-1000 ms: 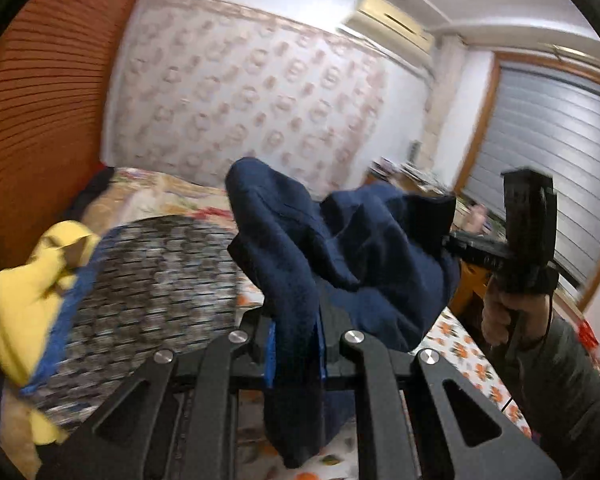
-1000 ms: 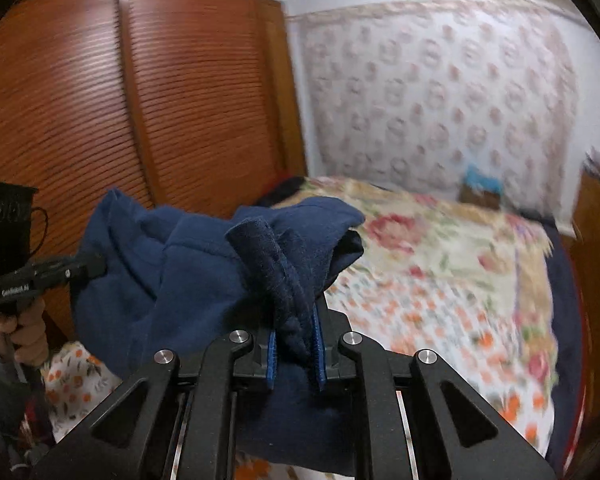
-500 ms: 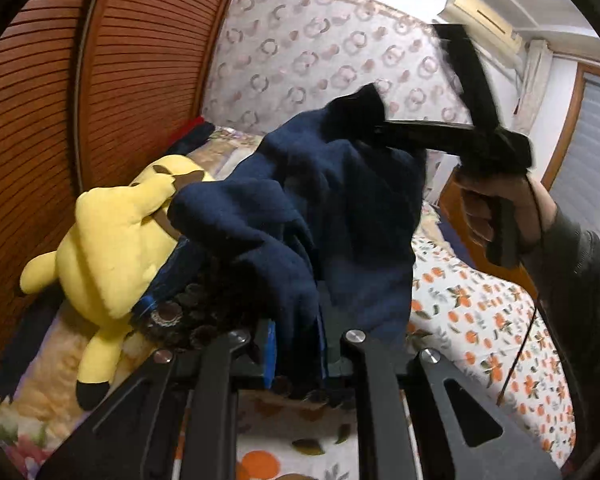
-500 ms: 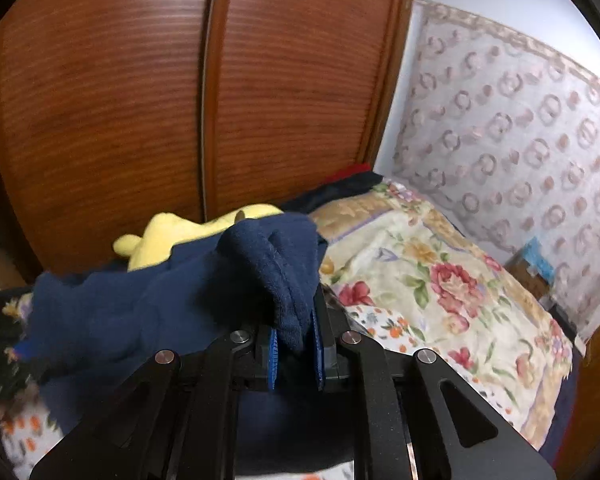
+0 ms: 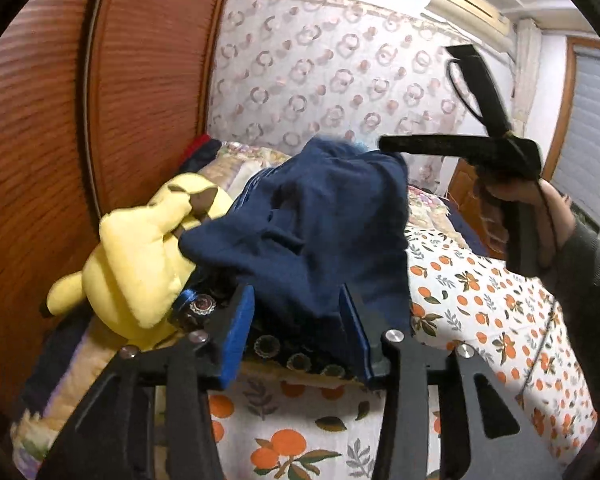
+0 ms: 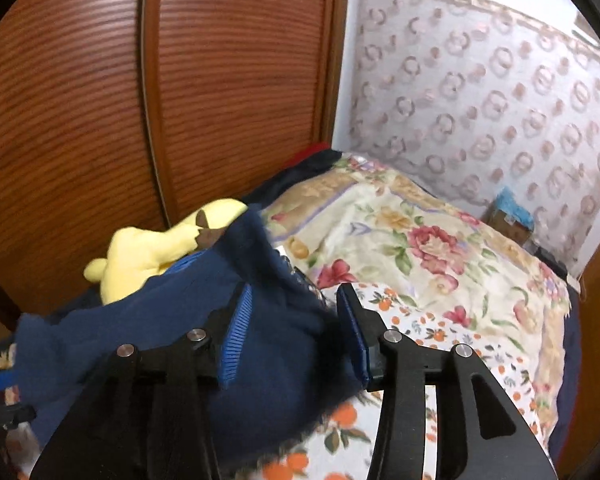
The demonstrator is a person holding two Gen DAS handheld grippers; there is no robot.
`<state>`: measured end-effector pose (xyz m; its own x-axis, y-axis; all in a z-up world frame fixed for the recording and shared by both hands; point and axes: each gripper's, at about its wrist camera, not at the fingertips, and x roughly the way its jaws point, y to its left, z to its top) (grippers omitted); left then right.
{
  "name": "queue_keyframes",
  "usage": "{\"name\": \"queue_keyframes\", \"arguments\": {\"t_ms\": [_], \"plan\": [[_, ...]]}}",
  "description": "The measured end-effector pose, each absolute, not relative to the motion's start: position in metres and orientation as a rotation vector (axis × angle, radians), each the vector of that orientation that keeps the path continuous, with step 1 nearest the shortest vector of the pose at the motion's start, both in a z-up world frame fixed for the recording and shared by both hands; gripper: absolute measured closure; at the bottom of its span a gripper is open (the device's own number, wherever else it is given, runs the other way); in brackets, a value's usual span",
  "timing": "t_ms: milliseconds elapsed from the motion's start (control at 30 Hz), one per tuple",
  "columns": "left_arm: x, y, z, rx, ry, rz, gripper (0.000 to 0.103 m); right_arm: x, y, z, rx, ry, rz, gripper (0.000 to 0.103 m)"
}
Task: Fold small clothes
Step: 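Lower the folded shirt onto the patterned cushion and open both grippers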
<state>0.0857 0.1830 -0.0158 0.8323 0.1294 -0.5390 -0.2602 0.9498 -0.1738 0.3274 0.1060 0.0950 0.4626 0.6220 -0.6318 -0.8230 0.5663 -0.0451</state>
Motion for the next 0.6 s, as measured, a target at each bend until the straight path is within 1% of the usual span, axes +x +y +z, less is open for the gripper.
{"name": "queue_keyframes", "arguments": {"t_ms": [33,100,433,600], "plan": [[0.083,0.178,-0.012,-0.222,0.546,0.202,0.054,0.318,0.092,0.098,-0.352,0.598,0.903,0.058],[0.08,0.172,-0.007,-0.205,0.536,0.188,0.051,0.301,0.069,0.103,-0.329,0.583,0.894,0.055],[0.074,0.123,0.01,-0.125,0.526,0.114,0.051,0.215,-0.049,0.091,-0.226,0.573,0.785,0.045],[0.076,0.094,0.013,-0.083,0.528,0.08,0.051,0.184,-0.107,0.091,-0.173,0.561,0.698,0.035]]}}
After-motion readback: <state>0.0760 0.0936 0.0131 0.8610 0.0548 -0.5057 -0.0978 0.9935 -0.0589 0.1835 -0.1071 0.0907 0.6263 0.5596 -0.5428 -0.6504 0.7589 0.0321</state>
